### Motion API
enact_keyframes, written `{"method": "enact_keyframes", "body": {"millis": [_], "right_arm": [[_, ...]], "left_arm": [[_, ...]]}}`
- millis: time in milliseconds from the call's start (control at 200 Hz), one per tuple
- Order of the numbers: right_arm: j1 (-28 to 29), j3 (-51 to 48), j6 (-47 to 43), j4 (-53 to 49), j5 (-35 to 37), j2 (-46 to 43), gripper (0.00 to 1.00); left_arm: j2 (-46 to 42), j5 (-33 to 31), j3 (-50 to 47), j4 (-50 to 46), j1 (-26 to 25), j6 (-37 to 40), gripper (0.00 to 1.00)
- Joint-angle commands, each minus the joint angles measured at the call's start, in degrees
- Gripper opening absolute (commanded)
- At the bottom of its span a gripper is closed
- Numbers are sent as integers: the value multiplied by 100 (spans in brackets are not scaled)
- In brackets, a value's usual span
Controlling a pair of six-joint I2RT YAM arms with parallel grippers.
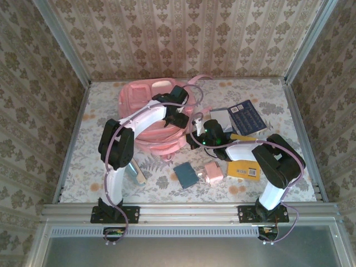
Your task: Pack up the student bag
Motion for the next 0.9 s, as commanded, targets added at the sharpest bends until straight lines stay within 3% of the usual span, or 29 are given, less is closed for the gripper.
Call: {"method": "enact_keyframes", "body": {"millis": [0,120,415,530,895], "right_arm": [[-14,-71,116,244,-138,19,0],[-15,-96,136,263,-145,11,0],[-24,-152,149,293,-115,1,0],[-23,-150,65,211,-23,-42,0],[-32,320,-1140,-1358,589,-489,0]], "left_arm": [[101,-309,-154,-80,-21,229,78],[124,-409,-215,-62,-2,254,69],[-100,-122,-148,-44,124,295,16],[-226,-68,-12,-126,138,398,0],[-696,-204,230,-316,198,816,0]]}}
